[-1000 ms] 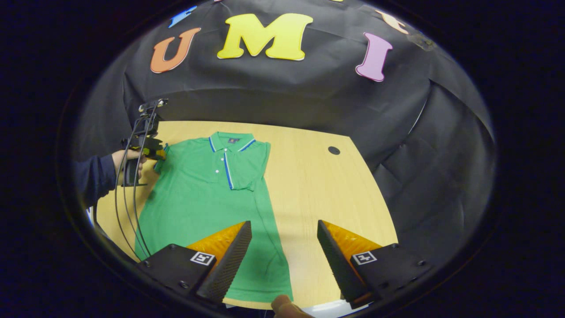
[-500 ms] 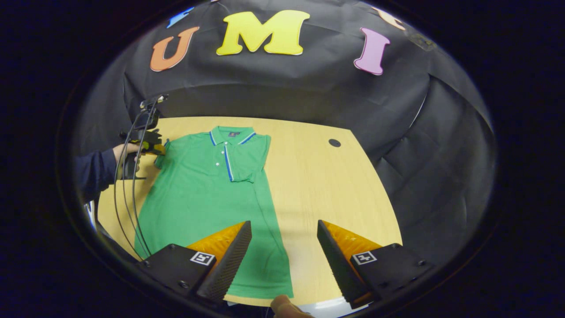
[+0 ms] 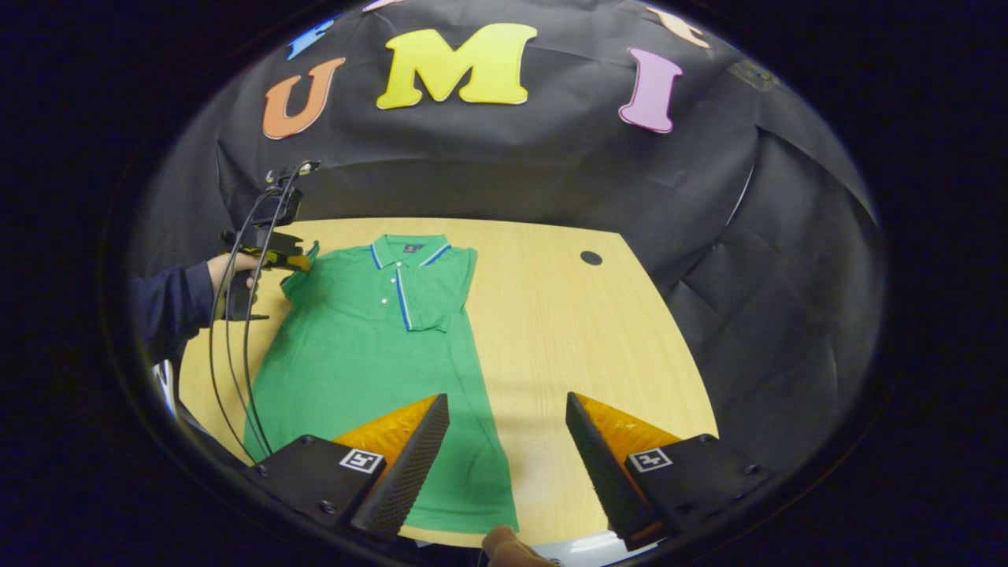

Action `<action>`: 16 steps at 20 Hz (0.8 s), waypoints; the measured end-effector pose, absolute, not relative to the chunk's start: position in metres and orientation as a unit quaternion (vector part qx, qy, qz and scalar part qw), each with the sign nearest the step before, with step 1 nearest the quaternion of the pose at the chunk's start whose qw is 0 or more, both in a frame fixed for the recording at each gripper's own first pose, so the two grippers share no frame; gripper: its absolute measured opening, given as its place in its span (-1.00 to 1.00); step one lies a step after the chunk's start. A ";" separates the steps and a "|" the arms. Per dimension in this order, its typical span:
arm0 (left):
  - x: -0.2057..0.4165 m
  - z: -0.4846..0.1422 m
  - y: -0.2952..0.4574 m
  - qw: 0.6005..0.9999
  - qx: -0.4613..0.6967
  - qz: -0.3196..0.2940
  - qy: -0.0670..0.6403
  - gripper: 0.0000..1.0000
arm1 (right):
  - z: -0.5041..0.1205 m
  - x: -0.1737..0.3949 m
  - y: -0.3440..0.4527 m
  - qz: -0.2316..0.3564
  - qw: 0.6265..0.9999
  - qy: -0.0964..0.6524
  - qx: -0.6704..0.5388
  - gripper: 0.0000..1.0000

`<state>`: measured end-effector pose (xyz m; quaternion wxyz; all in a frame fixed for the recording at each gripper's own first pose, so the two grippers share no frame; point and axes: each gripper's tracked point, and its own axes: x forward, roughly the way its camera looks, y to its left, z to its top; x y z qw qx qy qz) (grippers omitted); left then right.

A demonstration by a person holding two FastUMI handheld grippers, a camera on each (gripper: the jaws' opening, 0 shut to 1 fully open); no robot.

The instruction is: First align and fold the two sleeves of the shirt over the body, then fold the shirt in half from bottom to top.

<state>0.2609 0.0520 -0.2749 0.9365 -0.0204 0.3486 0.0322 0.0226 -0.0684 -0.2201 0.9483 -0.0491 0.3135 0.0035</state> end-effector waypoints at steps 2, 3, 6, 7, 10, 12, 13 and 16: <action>0.264 -0.266 0.027 0.940 -0.008 0.011 0.340 -0.94 | -0.215 0.023 -0.078 -0.006 0.951 0.307 -0.044 0.93; 0.265 -0.263 0.013 0.942 -0.002 -0.002 0.337 -0.94 | -0.211 0.023 -0.082 -0.011 0.952 0.303 -0.040 0.90; 0.264 -0.259 -0.027 0.941 0.012 -0.036 0.336 -0.94 | -0.200 0.024 -0.090 -0.020 0.957 0.289 -0.028 0.90; 0.264 -0.260 -0.038 0.940 0.013 -0.045 0.338 -0.94 | -0.197 0.024 -0.092 -0.021 0.958 0.285 -0.028 0.93; 0.261 -0.268 -0.067 0.935 0.021 -0.066 0.349 -0.93 | -0.194 0.021 -0.098 -0.026 0.959 0.280 -0.028 0.90; 0.260 -0.274 -0.075 0.932 0.036 -0.069 0.355 -0.93 | -0.188 0.019 -0.103 -0.036 0.962 0.270 -0.023 0.93; 0.261 -0.280 -0.077 0.929 0.046 -0.067 0.360 -0.94 | -0.180 0.020 -0.108 -0.046 0.965 0.257 -0.020 0.90; 0.258 -0.296 -0.081 0.920 0.066 -0.068 0.381 -0.92 | -0.139 0.020 -0.114 -0.068 0.979 0.191 -0.017 0.93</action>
